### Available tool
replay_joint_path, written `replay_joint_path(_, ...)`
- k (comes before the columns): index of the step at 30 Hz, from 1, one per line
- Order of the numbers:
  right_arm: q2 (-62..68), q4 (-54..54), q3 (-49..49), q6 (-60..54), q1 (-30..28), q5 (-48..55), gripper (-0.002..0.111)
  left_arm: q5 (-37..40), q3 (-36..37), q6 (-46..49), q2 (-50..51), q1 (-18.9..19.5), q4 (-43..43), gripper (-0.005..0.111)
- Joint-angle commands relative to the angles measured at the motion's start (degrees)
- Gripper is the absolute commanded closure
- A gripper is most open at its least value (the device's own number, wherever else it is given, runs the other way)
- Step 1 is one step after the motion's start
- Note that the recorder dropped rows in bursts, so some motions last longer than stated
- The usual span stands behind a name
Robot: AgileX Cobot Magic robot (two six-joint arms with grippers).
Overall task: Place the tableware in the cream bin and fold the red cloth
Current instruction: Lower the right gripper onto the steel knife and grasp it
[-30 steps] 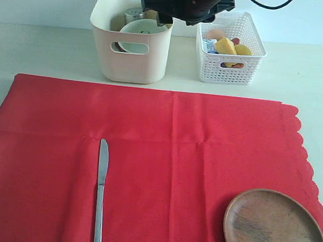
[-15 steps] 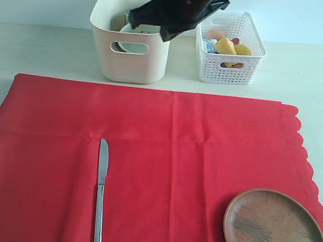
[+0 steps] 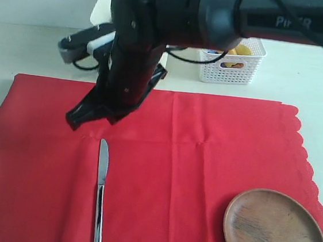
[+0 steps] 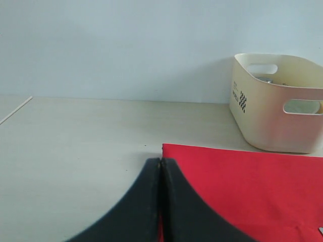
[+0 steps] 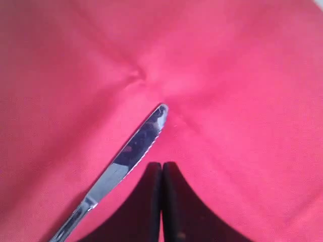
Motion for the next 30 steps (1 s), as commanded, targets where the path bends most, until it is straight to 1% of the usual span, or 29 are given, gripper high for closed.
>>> replay_joint_path(1,-0.76,0.56,5.49,-0.33,2.82,-5.23,0.108,0.15,-0.01,0.01,-0.34,-0.33,0.01,0.104)
replay_joint_path(4,-0.76,0.56,7.41,0.33,4.79,-5.84,0.108,0.15,-0.01,0.01,-0.34,-0.33,0.01,0.104)
replay_joint_path(9,-0.76,0.4,8.53,7.29,7.76,-5.96,0.108,0.15,-0.01,0.01,-0.34,-0.33,0.01,0.104)
replay_joint_path(11,-0.76,-0.08,8.53,9.16,8.99,-5.59,0.103,0.15,-0.01,0.01,-0.34,-0.33,0.01,0.104)
replay_joint_path(18,-0.76,-0.47,8.53,10.44,11.36,-4.59,0.074,0.15,-0.01,0.01,-0.34,-0.33,0.01,0.104)
replay_joint_path(21,-0.76,-3.12,8.53,11.78,11.36,-4.46,0.065,0.15,-0.01,0.01,-0.34,-0.33,0.01,0.104)
replay_joint_path(23,-0.76,-5.54,8.53,13.57,11.36,-4.46,0.063,0.15,-0.01,0.01,-0.34,-0.33,0.01,0.104)
replay_joint_path(25,-0.76,-7.84,8.53,15.52,11.36,-4.46,0.063,0.15,-0.01,0.01,-0.34,-0.33,0.01,0.104)
replay_joint_path(30,-0.64,-8.64,8.53,16.78,11.36,-4.35,0.063,0.15,-0.01,0.01,-0.34,-0.33,0.01,0.104)
